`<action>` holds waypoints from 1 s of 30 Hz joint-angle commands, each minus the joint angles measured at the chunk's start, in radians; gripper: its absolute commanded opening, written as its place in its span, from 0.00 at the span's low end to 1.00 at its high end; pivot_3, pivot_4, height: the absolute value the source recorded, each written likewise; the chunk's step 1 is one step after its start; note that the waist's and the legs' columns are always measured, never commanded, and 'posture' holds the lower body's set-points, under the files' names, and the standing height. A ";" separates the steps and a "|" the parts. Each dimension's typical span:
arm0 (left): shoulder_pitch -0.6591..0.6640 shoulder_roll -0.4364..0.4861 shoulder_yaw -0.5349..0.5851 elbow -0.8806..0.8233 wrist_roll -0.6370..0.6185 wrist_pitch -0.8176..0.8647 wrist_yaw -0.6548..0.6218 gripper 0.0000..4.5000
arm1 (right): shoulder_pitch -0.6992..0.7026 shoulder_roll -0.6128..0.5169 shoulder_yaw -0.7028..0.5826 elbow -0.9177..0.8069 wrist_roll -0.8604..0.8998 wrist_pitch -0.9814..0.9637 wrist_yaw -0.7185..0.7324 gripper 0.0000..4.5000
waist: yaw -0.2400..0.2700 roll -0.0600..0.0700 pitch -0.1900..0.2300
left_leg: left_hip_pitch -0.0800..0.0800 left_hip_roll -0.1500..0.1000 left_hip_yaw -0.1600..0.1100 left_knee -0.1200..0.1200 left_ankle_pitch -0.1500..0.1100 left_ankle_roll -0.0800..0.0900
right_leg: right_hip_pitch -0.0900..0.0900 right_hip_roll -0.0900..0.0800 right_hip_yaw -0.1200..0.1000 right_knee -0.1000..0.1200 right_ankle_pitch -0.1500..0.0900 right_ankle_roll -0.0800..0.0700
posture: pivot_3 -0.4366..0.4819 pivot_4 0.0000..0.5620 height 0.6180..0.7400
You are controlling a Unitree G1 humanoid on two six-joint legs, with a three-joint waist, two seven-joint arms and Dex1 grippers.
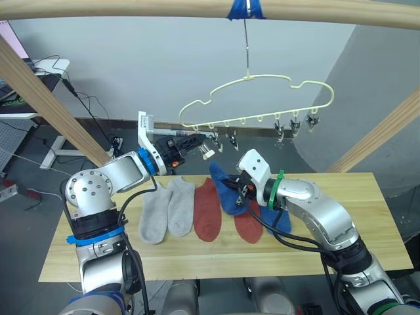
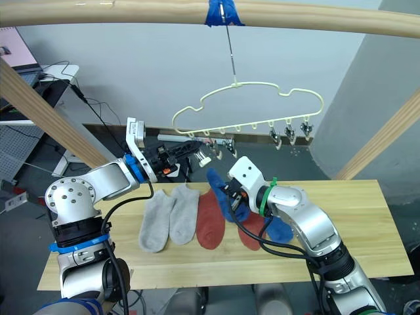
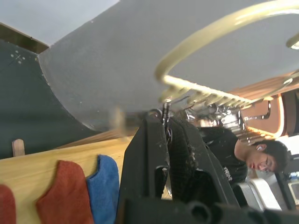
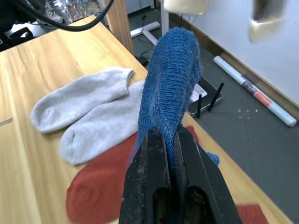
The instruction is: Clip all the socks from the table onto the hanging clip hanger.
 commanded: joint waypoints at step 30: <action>0.052 0.072 -0.033 -0.059 -0.070 -0.049 0.014 0.00 | -0.064 -0.003 -0.010 -0.049 0.020 -0.011 0.023 0.01 | 0.007 0.000 0.000 | 0.000 0.001 0.000 0.006 0.000 0.000 | 0.000 0.001 0.001 0.003 0.000 0.000 | 0.32 0.48 1.00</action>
